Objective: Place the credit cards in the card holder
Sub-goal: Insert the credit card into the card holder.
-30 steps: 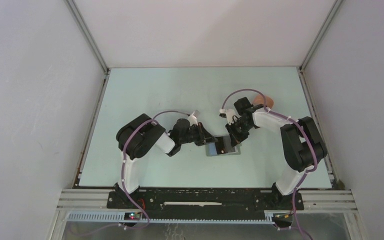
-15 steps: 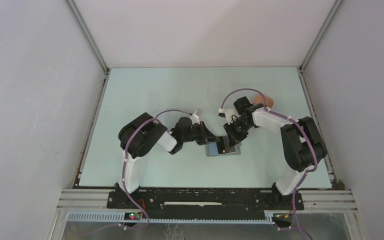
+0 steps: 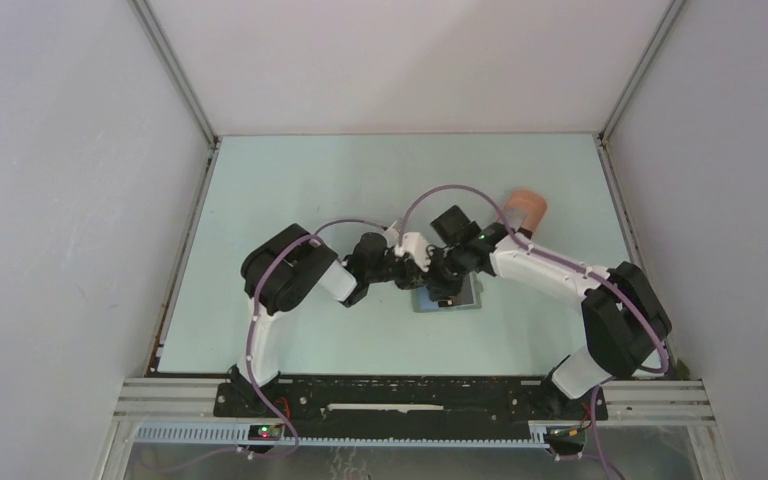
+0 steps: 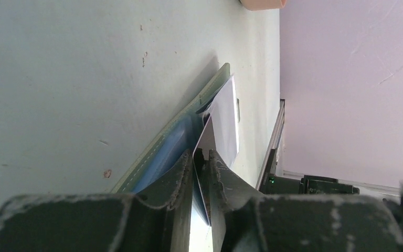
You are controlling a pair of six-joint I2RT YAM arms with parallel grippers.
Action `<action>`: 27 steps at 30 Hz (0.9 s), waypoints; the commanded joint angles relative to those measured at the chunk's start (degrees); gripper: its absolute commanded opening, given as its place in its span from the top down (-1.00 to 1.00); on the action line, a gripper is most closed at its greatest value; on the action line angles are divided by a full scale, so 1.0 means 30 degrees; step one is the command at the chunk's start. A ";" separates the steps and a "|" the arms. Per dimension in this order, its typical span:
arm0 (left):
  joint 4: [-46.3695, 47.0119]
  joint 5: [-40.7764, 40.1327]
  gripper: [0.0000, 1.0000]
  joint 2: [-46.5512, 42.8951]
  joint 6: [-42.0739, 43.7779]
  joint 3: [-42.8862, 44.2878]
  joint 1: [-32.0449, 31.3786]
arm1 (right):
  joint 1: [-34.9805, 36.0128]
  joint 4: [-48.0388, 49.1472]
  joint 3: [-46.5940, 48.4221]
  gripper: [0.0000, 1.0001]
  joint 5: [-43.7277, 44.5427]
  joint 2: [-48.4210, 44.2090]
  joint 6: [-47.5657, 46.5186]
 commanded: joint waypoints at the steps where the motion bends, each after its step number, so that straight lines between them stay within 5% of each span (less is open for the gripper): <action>1: -0.0180 0.0279 0.55 0.0373 -0.0014 0.0536 -0.0100 | 0.2572 0.2611 -0.0397 0.63 0.3255 -0.0637 -0.2872; 7: -0.0155 0.0421 0.53 0.0398 -0.0028 0.0551 -0.0073 | 0.3630 0.4953 -0.1196 0.97 0.6010 -0.0059 -0.4018; 13: 0.0387 0.0641 0.51 0.0761 -0.0369 0.0558 -0.0059 | 0.4396 0.8014 -0.3531 0.99 0.7906 -0.0689 -0.5732; 27: 0.0816 0.0808 0.46 0.1076 -0.0617 0.0406 -0.0027 | 0.5196 0.8558 -0.4134 0.99 1.0156 0.0419 -0.6839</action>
